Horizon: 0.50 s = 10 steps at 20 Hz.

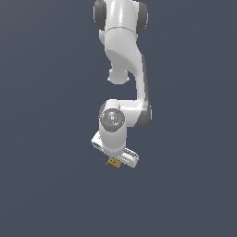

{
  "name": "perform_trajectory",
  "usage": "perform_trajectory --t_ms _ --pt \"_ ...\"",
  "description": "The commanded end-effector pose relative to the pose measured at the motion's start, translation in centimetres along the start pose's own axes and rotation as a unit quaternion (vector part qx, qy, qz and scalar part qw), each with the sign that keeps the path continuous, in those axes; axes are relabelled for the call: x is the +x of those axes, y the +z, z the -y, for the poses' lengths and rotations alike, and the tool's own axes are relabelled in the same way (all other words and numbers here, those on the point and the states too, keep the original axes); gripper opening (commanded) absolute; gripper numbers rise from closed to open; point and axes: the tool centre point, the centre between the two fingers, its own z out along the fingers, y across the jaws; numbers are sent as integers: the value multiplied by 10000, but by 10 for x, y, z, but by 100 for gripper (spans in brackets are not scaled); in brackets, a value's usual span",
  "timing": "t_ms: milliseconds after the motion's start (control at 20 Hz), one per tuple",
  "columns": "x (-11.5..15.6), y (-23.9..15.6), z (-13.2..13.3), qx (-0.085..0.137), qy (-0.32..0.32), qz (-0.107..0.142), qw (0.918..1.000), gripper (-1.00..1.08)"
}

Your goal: Pick up the object and move it to a goal position.

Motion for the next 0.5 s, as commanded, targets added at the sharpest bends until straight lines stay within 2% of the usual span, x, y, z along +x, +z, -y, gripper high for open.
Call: perform_trajectory --t_ms 0,450 --pt "0 3 0 0 0 0 10000 100" --pt "-1 44 0 3 20 -2 10000 100"
